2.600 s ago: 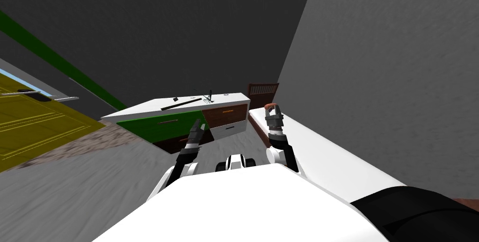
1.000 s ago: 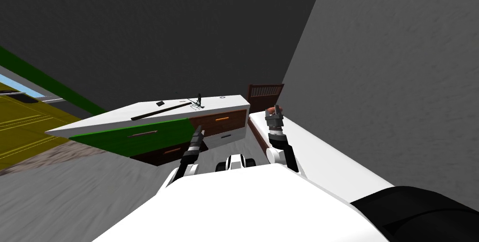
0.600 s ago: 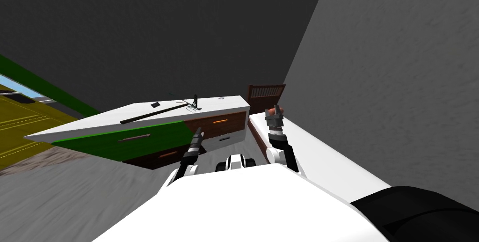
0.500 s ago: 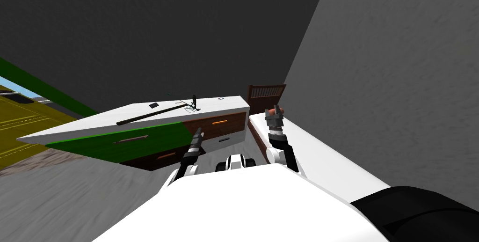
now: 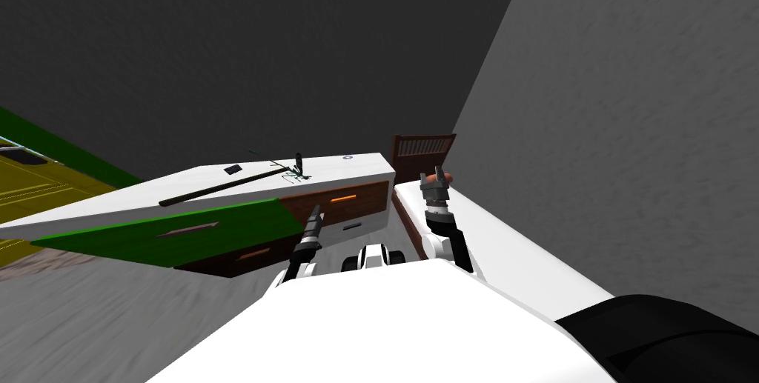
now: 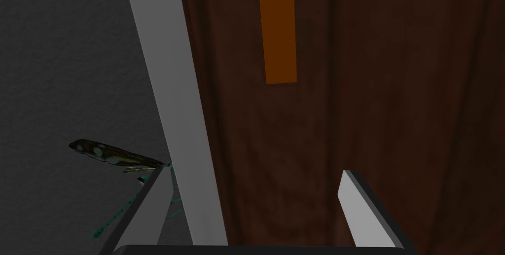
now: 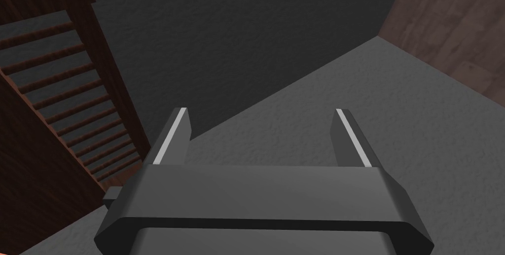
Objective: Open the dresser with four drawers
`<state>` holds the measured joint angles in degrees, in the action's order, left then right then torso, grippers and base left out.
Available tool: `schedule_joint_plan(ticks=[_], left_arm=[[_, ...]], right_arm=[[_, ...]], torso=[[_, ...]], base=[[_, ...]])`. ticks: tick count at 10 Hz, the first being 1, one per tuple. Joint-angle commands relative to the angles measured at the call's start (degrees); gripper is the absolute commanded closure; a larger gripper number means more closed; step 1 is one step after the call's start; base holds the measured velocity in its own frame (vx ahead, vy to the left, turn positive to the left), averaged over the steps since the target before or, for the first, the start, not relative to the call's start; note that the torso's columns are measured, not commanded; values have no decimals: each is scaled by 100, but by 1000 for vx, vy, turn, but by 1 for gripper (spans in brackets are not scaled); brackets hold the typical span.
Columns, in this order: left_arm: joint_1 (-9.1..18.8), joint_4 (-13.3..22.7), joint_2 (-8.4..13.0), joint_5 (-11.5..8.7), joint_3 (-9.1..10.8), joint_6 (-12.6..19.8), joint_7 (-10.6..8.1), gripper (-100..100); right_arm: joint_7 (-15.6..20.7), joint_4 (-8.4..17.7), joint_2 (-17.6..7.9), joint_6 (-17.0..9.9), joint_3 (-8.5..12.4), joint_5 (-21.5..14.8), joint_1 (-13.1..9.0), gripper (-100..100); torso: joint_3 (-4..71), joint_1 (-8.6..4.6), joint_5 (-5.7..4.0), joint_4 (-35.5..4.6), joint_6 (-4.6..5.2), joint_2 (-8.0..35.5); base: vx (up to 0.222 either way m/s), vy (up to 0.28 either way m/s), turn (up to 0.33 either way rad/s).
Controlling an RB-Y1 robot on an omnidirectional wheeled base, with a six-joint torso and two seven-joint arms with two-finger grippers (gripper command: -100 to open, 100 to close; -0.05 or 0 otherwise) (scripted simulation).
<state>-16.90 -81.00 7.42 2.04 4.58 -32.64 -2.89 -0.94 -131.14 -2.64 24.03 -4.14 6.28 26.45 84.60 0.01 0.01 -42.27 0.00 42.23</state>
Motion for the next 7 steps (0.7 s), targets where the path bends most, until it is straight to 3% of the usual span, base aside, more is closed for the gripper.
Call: schedule_joint_plan(ticks=[1,5,7], left_arm=[[87,298,-277,-24,60,-44,29,-100],[168,586,-848,-46,112,-109,52,-100],[236,471,-782,-46,130,54,61,-100]], right_arm=[[0,0,0,0,0,0,0,0],[0,0,0,0,0,0,0,0],[0,0,0,0,0,0,-1,0]], torso=[[5,-10,-3,2,0,-6],[-8,6,1,-3,0,13],[-13,10,2,-6,-1,23]], base=[[109,-63,22],[92,-45,12],[38,-6,-2]])
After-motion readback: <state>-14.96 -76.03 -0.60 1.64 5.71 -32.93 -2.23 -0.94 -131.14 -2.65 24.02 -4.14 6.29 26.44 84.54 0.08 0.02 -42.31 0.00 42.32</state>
